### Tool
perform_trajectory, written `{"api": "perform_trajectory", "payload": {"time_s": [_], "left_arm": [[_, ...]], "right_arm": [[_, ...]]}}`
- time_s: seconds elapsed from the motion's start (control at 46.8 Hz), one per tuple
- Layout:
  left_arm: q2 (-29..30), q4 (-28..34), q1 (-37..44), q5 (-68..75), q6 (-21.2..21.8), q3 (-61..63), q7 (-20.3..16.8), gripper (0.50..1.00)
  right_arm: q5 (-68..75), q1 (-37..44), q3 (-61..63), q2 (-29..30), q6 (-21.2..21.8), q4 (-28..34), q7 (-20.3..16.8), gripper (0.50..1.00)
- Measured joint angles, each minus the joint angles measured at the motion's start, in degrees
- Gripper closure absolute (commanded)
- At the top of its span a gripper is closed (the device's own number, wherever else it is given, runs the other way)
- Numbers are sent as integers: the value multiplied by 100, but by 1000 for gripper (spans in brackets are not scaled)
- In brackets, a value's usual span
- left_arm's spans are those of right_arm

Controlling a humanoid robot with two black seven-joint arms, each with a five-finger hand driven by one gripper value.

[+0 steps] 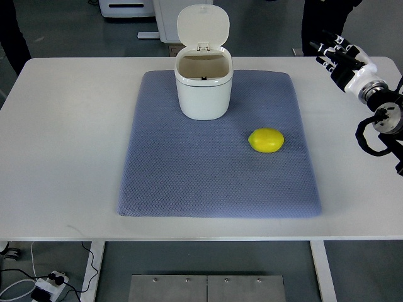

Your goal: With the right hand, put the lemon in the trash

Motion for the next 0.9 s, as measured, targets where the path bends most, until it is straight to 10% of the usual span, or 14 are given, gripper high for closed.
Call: {"api": "perform_trajectory", "payload": {"time_s": [0.898], "left_arm": [[0, 2, -2, 2, 5, 0, 2, 500]], "right_arm": [[0, 1, 1, 61, 0, -5, 0, 500]]}}
